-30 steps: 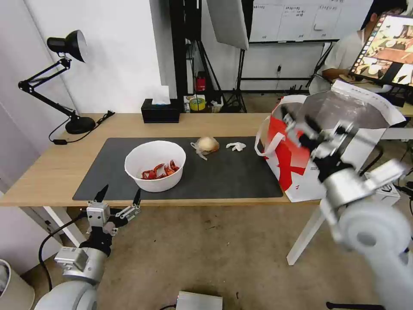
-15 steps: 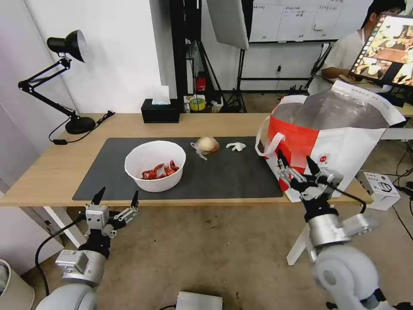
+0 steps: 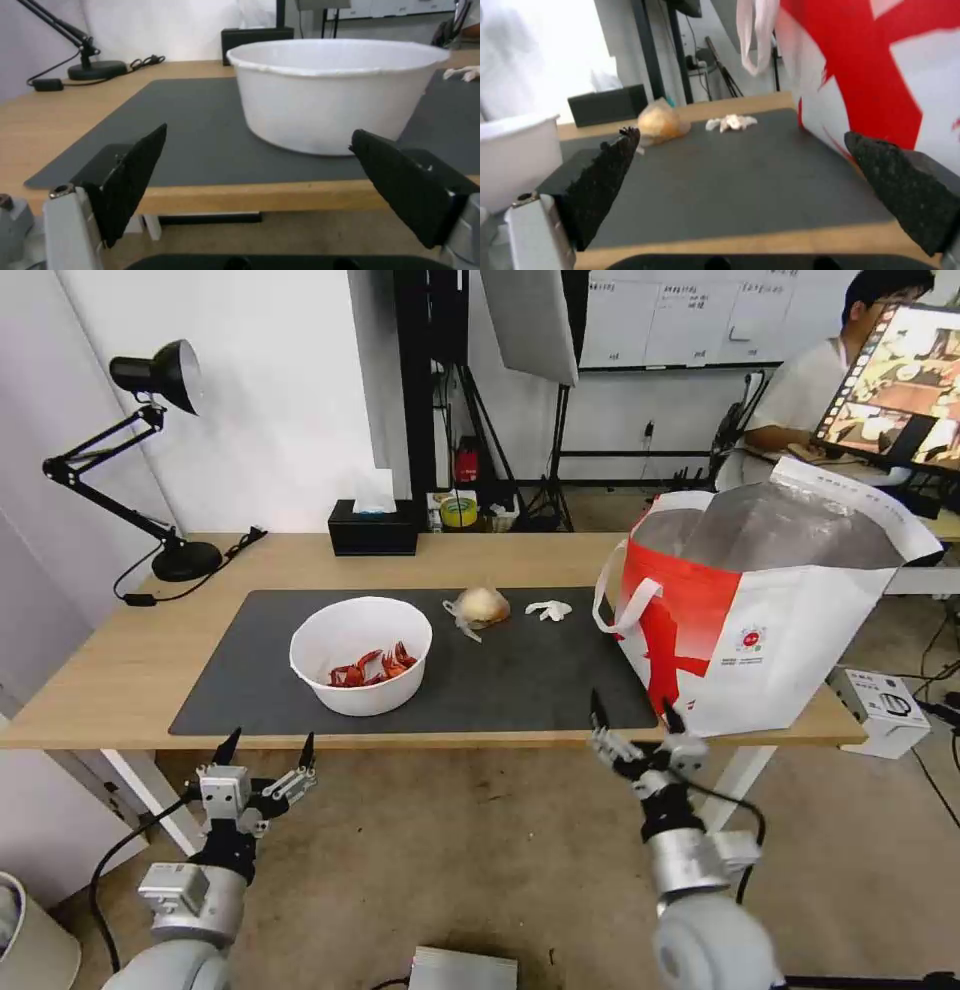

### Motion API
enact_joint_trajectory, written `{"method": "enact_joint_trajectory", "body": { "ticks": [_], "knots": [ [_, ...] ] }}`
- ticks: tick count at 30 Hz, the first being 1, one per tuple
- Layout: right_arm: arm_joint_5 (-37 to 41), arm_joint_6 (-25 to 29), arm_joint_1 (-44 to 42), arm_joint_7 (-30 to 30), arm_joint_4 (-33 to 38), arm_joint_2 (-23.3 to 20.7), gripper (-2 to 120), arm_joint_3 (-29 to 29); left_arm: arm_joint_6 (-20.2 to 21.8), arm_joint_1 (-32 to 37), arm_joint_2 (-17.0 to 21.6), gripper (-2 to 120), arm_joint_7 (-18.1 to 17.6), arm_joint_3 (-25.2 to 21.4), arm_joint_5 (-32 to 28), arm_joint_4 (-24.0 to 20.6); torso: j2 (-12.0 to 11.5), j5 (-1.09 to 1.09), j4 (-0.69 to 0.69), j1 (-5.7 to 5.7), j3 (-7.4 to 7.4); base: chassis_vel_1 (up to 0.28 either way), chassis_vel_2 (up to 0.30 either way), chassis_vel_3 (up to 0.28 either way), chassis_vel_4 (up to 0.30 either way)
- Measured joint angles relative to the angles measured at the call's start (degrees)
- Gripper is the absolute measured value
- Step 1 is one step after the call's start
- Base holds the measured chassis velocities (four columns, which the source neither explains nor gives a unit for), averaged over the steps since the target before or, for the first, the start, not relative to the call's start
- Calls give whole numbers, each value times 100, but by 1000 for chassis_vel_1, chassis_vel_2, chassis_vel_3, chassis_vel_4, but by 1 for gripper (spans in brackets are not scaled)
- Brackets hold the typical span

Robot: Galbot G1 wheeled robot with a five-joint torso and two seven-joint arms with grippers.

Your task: Pick up the trash from the table and place it into the takeout bag.

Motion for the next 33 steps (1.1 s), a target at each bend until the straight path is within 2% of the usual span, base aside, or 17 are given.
{"method": "enact_joint_trajectory", "body": {
  "ticks": [6, 12, 27, 33],
  "knots": [
    [-532, 301, -377, 29, -113, 471, 100, -64, -51, -17, 34, 100, -2, -64, -125, 69, 0, 0, -1, 0, 0, 0, 0, 0, 0],
    [-678, 402, -523, 10, -116, 630, 100, -71, -56, -39, 40, 100, 9, -41, -155, 130, 0, 0, -1, 0, 0, 0, 0, 0, 0],
    [-806, 441, -542, -34, -113, 507, 100, -191, -172, 45, 44, 100, 35, -63, -184, 232, 0, 1, -1, 0, 0, 0, 0, 0, 0],
    [-492, 378, 4, -80, -351, 235, 100, -380, -184, 0, -49, 100, 41, -52, -180, 242, 0, 1, -1, 1, 0, 0, 0, 0, 0]
  ]
}}
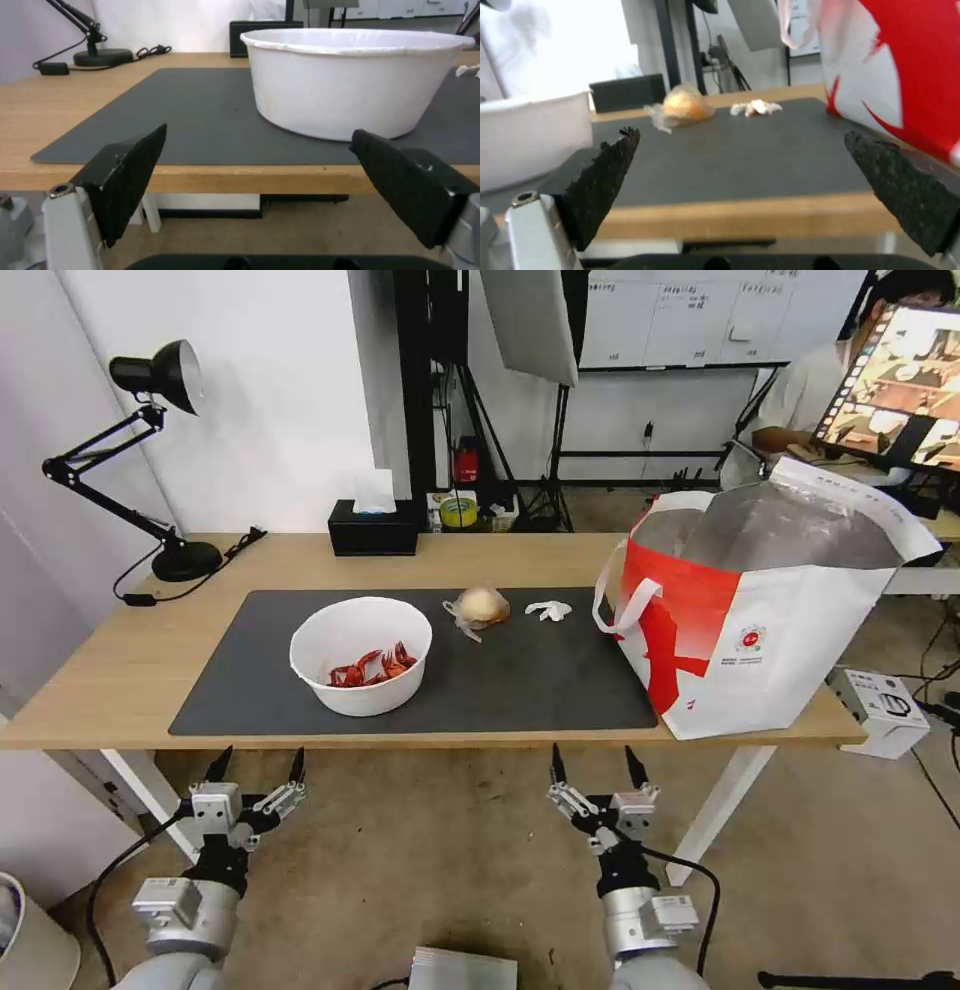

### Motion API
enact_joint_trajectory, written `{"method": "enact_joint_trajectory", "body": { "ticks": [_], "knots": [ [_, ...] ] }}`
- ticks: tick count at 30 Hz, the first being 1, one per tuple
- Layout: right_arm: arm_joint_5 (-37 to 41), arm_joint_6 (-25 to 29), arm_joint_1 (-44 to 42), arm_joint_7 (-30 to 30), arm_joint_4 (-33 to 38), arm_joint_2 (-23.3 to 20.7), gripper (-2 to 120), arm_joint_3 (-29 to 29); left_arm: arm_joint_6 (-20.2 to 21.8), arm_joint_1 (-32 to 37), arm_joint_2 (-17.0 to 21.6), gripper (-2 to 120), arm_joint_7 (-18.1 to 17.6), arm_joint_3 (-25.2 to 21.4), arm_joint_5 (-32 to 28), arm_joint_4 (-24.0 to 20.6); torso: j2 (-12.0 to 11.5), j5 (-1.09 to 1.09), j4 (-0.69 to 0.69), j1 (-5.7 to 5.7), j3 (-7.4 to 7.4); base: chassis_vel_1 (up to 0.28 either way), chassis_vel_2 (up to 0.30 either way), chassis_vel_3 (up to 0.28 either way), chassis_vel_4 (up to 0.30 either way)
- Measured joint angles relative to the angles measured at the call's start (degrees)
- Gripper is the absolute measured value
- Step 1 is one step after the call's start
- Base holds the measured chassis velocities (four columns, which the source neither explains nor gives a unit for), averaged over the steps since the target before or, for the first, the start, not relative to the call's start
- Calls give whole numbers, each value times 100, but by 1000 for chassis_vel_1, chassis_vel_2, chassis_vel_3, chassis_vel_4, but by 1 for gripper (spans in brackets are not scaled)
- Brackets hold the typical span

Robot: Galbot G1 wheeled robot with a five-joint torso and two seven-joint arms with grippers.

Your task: Pick up the trash from the table and place it into the takeout bag.

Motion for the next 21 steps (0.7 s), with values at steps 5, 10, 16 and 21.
{"method": "enact_joint_trajectory", "body": {
  "ticks": [5, 10, 16, 21],
  "knots": [
    [335, -128, 462, -4, -137, -237, 100, -155, 0, -66, -102, 100, 5, 2, 14, -7, 0, 0, 0, 1, 0, 0, 0, 0, 0],
    [552, -332, 1095, 103, -431, -420, 100, -396, -21, -76, -152, 100, 10, -5, 15, 10, 0, 0, 0, 0, 0, 0, 0, 0, 0],
    [709, -545, 1986, 330, -1052, -481, 100, -597, -55, -154, -89, 100, 16, -56, -27, 133, 0, -1, 0, 0, 1, 0, 0, 0, 0],
    [856, -653, 2620, 498, -1561, -527, 100, -742, -55, -184, -74, 100, 20, -64, -34, 155, -1, 0, 0, 1, 1, 0, 0, 0, 0]
  ]
}}
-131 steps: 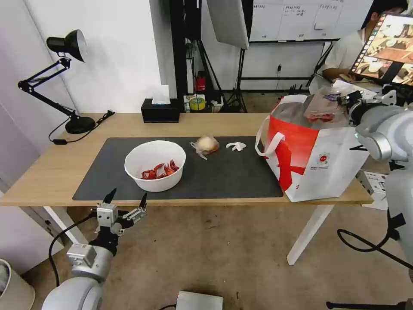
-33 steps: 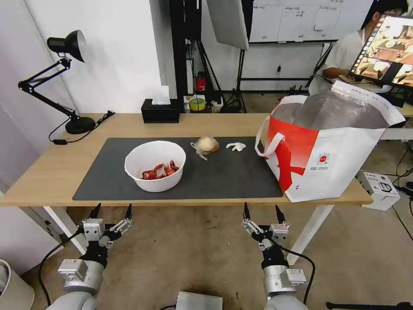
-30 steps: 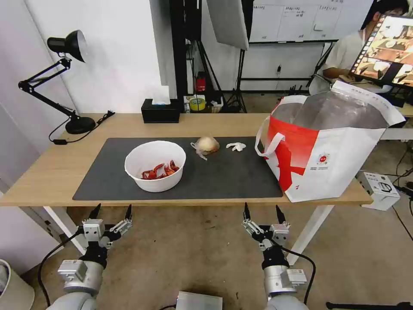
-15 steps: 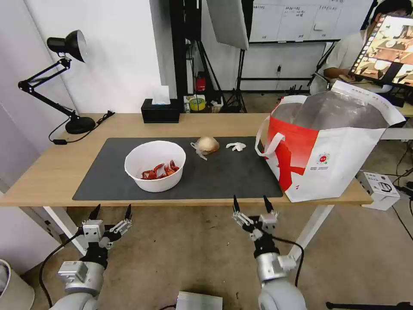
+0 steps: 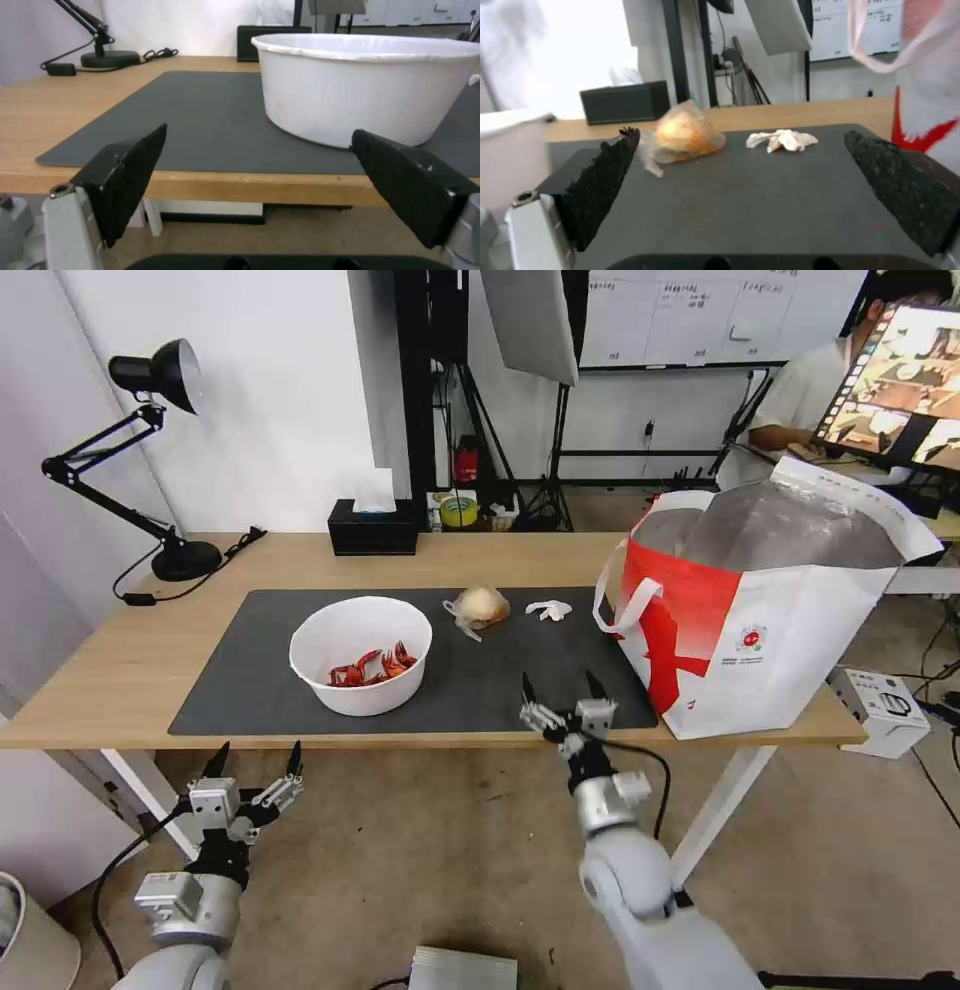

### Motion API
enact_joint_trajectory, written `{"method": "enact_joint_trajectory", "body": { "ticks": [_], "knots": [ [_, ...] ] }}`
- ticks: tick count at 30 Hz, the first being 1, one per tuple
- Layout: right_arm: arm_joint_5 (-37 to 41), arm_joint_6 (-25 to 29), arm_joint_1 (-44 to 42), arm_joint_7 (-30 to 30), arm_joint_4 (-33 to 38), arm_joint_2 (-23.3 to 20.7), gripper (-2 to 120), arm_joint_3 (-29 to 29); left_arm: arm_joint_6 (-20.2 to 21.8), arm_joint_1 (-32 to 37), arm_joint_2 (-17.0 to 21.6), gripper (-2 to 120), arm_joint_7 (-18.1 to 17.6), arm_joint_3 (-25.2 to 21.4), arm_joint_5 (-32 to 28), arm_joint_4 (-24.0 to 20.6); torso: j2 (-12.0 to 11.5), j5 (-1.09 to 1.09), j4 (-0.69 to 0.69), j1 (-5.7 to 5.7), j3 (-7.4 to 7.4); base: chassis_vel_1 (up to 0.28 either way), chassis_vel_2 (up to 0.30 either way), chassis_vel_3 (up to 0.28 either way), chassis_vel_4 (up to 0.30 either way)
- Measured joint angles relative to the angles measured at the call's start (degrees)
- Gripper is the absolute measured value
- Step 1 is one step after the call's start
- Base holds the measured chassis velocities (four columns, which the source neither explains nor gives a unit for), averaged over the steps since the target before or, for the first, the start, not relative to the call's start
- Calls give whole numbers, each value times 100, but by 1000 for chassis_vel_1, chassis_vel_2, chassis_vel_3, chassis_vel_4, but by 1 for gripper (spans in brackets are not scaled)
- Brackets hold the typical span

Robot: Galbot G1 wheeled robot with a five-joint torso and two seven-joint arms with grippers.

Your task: Pick up the trash from the table and place it into the takeout bag.

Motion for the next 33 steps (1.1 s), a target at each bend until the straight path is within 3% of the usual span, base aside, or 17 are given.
{"method": "enact_joint_trajectory", "body": {
  "ticks": [14, 16, 19, 21, 30, 33],
  "knots": [
    [604, -268, 1830, 649, -1684, -117, 100, -977, 7, -96, -42, 100, 5, -41, -15, 124, 0, -1, 1, 0, 0, 0, 0, 0, 0],
    [767, -271, 2106, 801, -1932, -108, 100, -1129, 10, -121, -79, 100, 8, -32, -16, 136, 1, -3, -6, -1, -1, 0, 0, 0, 0],
    [986, -268, 2406, 963, -2149, -146, 100, -1265, 8, -143, -93, 100, 14, -37, -26, 163, 1, -1, -1, -4, -2, 0, 0, 0, 0],
    [1109, -275, 2561, 1027, -2235, -167, 100, -1402, 8, -159, -101, 100, 23, -34, -39, 188, 0, 1, 3, -1, 0, 0, 0, 0, 0],
    [1734, -458, 3132, 1453, -2353, -172, 100, -1650, -19, -189, -100, 100, 27, -30, -88, 262, 0, -1, 0, -1, -1, 0, 0, 0, 0],
    [1951, -757, 3384, 1720, -2348, -185, 100, -1755, -17, -231, -49, 100, 27, -27, -91, 263, -1, 0, 0, 0, 0, 0, 0, 0, 0]
  ]
}}
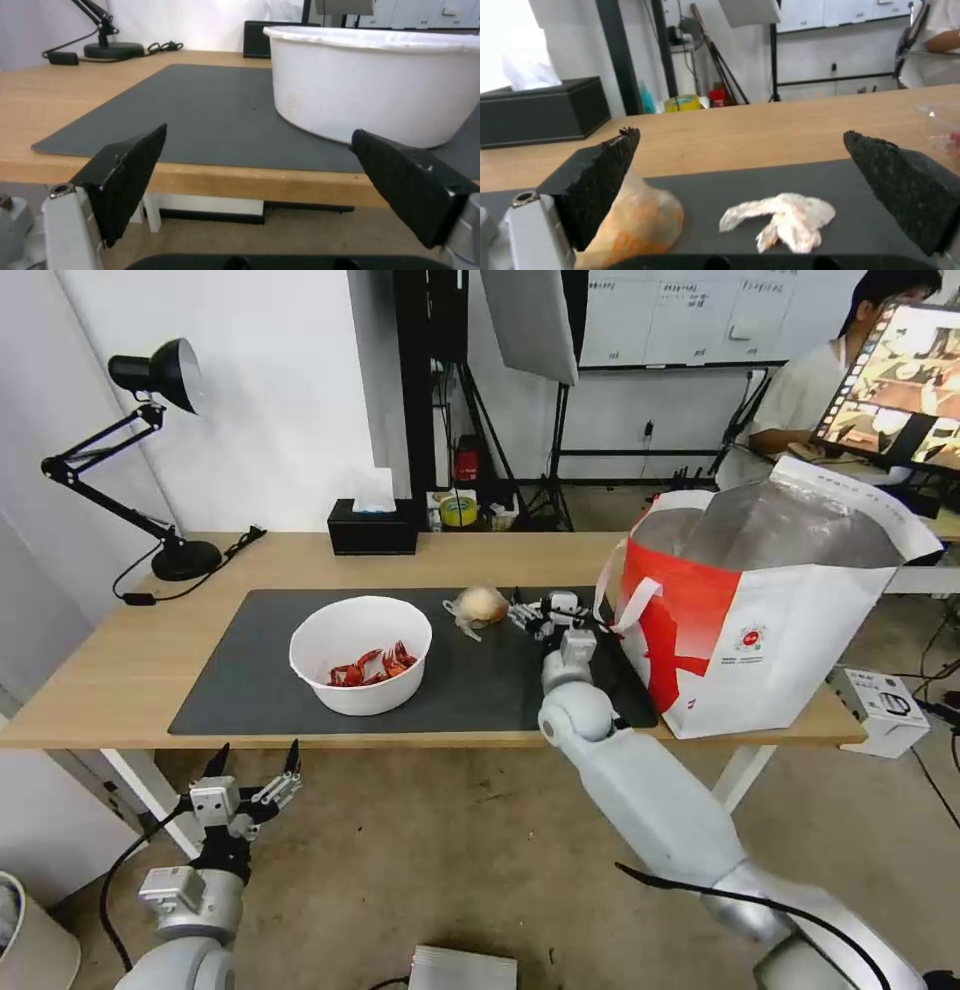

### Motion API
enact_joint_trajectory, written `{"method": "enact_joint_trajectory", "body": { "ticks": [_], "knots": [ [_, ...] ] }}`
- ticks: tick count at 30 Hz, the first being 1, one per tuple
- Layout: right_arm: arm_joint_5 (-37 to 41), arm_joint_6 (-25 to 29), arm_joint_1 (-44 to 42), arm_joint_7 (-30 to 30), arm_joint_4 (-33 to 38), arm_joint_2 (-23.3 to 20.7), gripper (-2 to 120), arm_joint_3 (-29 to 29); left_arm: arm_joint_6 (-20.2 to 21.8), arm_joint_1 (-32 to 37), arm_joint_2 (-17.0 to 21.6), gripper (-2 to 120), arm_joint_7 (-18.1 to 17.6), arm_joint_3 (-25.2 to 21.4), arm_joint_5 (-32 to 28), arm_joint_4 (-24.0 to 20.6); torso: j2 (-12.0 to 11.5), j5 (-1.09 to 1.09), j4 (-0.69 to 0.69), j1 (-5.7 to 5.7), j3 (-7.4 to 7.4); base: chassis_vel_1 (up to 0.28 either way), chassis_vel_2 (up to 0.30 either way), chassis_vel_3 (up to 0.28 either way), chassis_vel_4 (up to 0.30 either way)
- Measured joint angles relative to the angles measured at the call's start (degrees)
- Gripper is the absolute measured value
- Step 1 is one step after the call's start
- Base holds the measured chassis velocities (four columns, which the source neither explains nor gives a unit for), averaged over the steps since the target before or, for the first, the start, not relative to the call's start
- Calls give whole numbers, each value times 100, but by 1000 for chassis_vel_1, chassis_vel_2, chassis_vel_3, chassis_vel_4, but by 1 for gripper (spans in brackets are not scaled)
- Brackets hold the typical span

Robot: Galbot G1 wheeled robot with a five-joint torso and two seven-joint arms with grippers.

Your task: Pick up the trash from the table and place it into the takeout bag.

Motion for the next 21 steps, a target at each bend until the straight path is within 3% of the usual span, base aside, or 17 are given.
{"method": "enact_joint_trajectory", "body": {
  "ticks": [5, 9, 21],
  "knots": [
    [154, -529, 275, 283, -40, -96, 100, -204, 13, -21, 23, 100, 1, 0, -1, -1, 1, -1, -1, -1, 0, 0, 0, 0, 0],
    [572, -1307, 637, 642, -171, -172, 100, -483, 17, -14, 19, 100, 1, -3, -2, 0, 1, 0, -1, 0, 0, 0, 0, 0, 0],
    [1170, -1732, 1146, 857, -538, -192, 100, -872, 15, 6, 27, 100, 5, -58, -42, 34, 0, 0, -1, 0, 0, 0, 0, 0, 0]
  ]
}}
